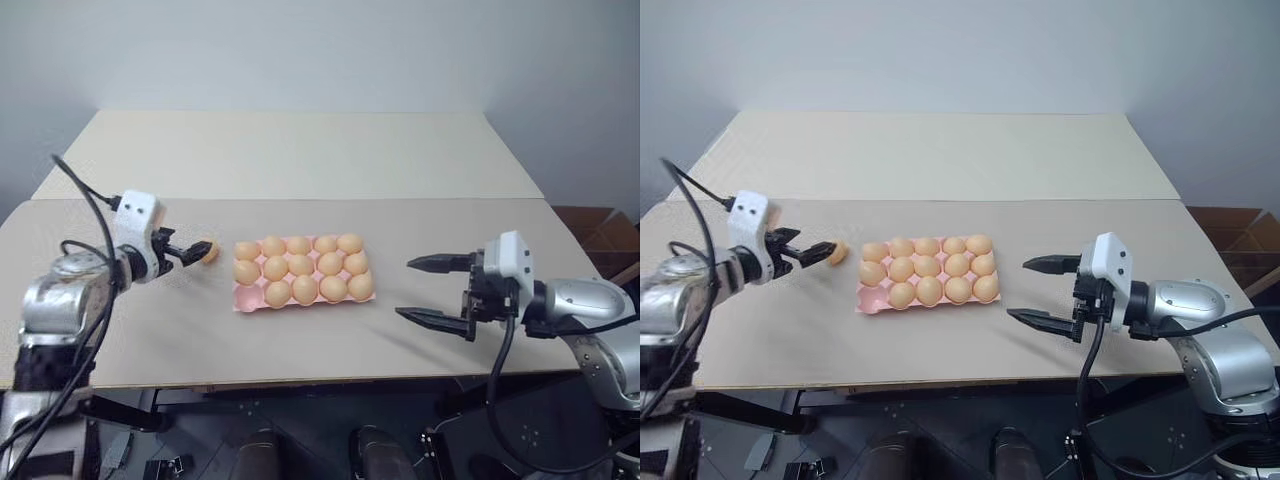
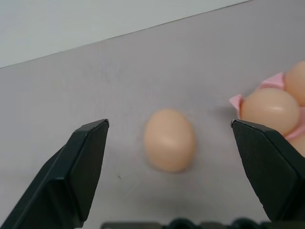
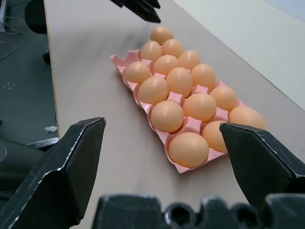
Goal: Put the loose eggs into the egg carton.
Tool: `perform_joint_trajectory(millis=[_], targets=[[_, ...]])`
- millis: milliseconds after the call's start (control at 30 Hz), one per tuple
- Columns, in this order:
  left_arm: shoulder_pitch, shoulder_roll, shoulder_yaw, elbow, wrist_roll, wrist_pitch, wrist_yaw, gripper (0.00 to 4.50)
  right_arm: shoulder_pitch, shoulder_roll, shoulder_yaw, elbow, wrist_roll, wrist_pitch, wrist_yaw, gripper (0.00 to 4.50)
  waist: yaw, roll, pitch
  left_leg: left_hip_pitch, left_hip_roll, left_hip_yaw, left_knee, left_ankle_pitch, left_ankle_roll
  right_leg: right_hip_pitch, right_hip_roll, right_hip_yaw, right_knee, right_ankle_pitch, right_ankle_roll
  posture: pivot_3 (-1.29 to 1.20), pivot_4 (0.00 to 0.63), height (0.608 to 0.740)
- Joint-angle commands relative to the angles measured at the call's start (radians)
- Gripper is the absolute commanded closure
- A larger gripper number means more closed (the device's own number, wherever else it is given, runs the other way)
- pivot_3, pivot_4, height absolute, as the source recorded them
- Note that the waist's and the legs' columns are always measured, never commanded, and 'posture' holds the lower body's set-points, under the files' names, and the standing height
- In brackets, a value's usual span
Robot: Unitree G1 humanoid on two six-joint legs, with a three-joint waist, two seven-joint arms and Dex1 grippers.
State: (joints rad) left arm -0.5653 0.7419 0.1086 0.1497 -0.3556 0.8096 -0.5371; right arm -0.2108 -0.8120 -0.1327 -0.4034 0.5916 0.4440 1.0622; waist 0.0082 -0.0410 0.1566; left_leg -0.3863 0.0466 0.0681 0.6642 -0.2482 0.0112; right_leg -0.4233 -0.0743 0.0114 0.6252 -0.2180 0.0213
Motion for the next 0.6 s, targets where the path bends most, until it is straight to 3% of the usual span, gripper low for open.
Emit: perform_joint_trajectory(millis=[33,167,200,267,467,600], targets=[[-0.085,-0.033,-0.038,0.134,0.053,-0.05,-0.008,0.03,-0.003,-0.005,-0.032,-0.046,0.013,-0.019,-0.01,0.0,0.0,0.0,0.0,0.0,0.0,0.0,0.0,0.0,0.0,0.0,0.0,0.0,0.0,0.0,0.0,0.0,0.15,0.74],[-0.163,-0.074,-0.083,0.276,0.099,-0.05,-0.017,0.03,0.008,-0.005,-0.042,-0.063,0.017,-0.016,-0.02,0.0,0.001,0.0,0.0,-0.001,0.0,0.0,0.001,0.0,0.0,0.0,0.0,-0.001,0.0,0.0,0.0,0.0,0.15,0.74],[-0.175,-0.081,-0.094,0.302,0.11,-0.054,-0.026,0.21,0.009,-0.005,-0.043,-0.065,0.019,-0.015,-0.022,0.0,0.0,0.0,0.0,-0.001,0.0,0.0,0.001,0.0,0.0,0.0,0.0,-0.001,0.0,0.0,0.001,0.0,0.15,0.74],[-0.191,-0.098,-0.108,0.343,0.127,-0.076,-0.033,0.61,0.009,-0.003,-0.048,-0.072,0.026,-0.011,-0.03,0.0,0.0,0.0,0.0,-0.001,-0.001,-0.001,0.001,0.0,0.0,0.0,0.0,-0.001,0.0,0.0,0.001,0.0,0.15,0.74],[-0.182,-0.103,-0.089,0.307,0.141,-0.091,-0.044,2.46,0.0,0.002,-0.044,-0.076,0.036,-0.004,-0.062,0.0,0.002,0.0,0.0,-0.002,-0.001,-0.001,0.003,0.0,0.0,0.0,-0.001,-0.001,0.001,0.001,0.001,0.0,0.15,0.74],[-0.097,-0.044,-0.041,0.124,0.114,-0.069,-0.08,2.46,-0.01,0.003,-0.048,-0.076,0.046,0.004,-0.078,0.0,-0.002,0.0,0.0,-0.003,0.0,-0.001,0.004,0.0,0.0,0.0,-0.001,0.0,0.001,0.001,0.002,0.0,0.15,0.74]])
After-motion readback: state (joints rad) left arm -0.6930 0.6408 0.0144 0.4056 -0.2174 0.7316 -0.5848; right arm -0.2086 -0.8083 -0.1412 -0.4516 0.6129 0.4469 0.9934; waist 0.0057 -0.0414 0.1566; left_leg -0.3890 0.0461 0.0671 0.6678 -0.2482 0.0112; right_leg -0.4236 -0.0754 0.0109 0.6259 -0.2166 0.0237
